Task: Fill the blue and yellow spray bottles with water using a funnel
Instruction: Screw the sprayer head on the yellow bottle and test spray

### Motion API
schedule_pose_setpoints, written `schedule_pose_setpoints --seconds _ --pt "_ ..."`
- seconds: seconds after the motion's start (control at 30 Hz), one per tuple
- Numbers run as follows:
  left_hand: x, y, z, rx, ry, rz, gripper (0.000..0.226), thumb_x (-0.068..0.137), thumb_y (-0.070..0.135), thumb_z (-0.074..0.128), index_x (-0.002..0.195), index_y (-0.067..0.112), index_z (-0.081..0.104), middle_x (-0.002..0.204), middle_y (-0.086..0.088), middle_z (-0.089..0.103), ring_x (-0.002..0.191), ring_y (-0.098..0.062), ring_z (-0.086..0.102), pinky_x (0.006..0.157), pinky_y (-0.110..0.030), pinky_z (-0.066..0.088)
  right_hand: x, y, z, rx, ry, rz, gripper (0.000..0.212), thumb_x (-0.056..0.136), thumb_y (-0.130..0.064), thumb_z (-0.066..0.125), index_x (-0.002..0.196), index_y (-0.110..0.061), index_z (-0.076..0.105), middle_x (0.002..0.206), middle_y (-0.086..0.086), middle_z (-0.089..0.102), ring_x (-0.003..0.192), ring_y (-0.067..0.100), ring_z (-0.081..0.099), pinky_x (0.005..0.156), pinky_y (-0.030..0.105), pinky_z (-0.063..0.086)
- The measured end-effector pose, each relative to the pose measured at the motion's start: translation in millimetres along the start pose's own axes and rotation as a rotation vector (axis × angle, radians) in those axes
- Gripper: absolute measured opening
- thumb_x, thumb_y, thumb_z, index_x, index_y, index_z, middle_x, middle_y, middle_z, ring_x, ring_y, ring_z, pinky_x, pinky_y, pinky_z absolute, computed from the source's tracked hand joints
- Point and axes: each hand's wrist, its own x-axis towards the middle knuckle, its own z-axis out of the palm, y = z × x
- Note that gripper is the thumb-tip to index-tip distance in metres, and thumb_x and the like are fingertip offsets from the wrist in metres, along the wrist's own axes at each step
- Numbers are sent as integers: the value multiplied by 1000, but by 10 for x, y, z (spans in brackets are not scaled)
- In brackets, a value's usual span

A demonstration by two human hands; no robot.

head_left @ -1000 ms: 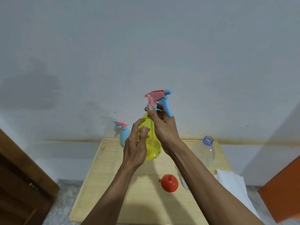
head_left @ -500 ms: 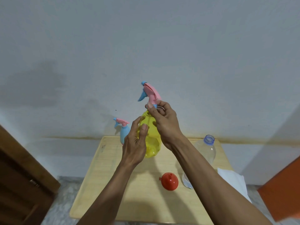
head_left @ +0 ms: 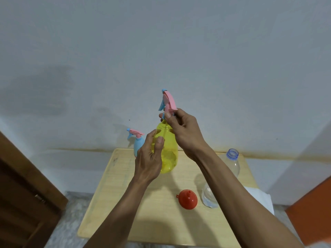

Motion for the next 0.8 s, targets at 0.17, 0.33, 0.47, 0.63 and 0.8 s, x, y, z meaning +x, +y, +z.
schedule_pose_setpoints --seconds 0.17,0.33,0.47,0.63,0.8 --pt "-27 5 15 87 47 28 73 86 77 24 140 34 47 130 7 63 118 -17 59 94 -44 51 15 55 19 -121 77 -76 23 95 -39 66 105 -19 72 93 0 76 91 21 71 89 53 56" --pt "-29 -41 -35 85 59 28 69 87 76 26 138 35 50 127 6 65 114 -17 61 92 -46 52 16 69 11 -89 37 -44 23 92 -40 69 105 -21 71 97 4 75 93 26 70 90 49 56" --pt "-25 -35 -69 89 63 34 69 87 75 26 138 34 51 122 4 67 110 -17 63 91 -44 53 32 -33 -75 -5 -88 -12 16 99 -18 65 110 -9 71 106 23 70 86 15 63 75 29 52" --pt "-25 -24 -73 112 91 41 72 86 77 26 139 35 50 125 4 66 111 -16 62 92 -42 52 18 18 -14 -60 11 -76 12 94 -24 70 103 -17 73 95 10 75 84 12 65 84 46 55" --pt "-69 -30 -57 99 105 41 71 87 75 26 138 32 51 123 2 67 110 -18 62 91 -44 52 -41 0 -25 18 14 -42 16 94 -19 72 107 -10 72 99 15 75 88 13 68 81 34 53"
